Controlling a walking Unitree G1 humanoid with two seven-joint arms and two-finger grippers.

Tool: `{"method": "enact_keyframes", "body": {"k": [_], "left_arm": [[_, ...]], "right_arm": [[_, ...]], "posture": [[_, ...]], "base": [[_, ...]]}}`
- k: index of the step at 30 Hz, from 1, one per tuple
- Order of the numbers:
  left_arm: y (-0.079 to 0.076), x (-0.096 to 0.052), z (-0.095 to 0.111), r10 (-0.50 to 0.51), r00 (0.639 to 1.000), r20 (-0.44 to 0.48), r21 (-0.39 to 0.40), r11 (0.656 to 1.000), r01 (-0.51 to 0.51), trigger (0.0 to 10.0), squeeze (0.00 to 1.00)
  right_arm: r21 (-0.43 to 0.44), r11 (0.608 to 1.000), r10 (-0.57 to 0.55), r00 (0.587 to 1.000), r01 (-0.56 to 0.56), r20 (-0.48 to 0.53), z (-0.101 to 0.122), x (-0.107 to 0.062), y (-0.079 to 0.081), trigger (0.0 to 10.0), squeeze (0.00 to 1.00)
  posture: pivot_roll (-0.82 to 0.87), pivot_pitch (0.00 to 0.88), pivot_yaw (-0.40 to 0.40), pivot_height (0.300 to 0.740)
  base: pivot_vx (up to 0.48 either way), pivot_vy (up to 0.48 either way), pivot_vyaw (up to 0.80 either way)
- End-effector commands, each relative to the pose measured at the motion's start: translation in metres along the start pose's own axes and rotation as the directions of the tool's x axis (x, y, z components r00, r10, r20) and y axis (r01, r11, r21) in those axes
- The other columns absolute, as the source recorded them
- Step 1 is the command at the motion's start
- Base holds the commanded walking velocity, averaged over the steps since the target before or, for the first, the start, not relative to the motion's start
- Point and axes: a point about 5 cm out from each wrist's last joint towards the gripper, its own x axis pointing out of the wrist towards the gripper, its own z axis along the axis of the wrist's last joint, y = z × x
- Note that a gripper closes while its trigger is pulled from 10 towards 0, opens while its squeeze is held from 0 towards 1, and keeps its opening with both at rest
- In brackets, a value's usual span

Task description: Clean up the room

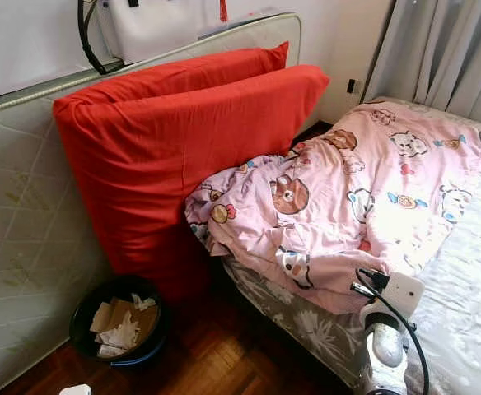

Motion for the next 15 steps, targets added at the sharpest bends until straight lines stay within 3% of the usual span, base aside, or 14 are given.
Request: {"method": "enact_keyframes", "body": {"k": [1,6,15], "left_arm": [[0.0038,-0.002,-0.0048,0.005,1.0,-0.015,0.008,1.0,-0.005,10.0,0.0],[0.0046,-0.0025,-0.0056,0.004,1.0,-0.014,0.008,1.0,-0.003,10.0,0.0],[-0.0004,-0.0022,-0.0077,-0.007,1.0,-0.016,0.016,1.0,0.007,10.0,0.0]], "right_arm": [[0.007,1.0,-0.002,1.0,0.002,0.015,0.0042,0.0011,0.0006,10.0,0.0],[0.007,1.0,-0.004,1.0,0.004,0.016,0.0043,0.0009,-0.0001,10.0,0.0],[0.003,1.0,-0.006,1.0,0.006,0.01,0.0037,0.0003,-0.0015,10.0,0.0]], "posture": [[0.07,0.0,0.016,0.74],[0.07,0.0,0.015,0.74],[0.07,0.0,0.013,0.74]], "base": [[0.0,0.0,0.0],[0.0,0.0,0.0],[-0.239,0.0,0.0]]}}
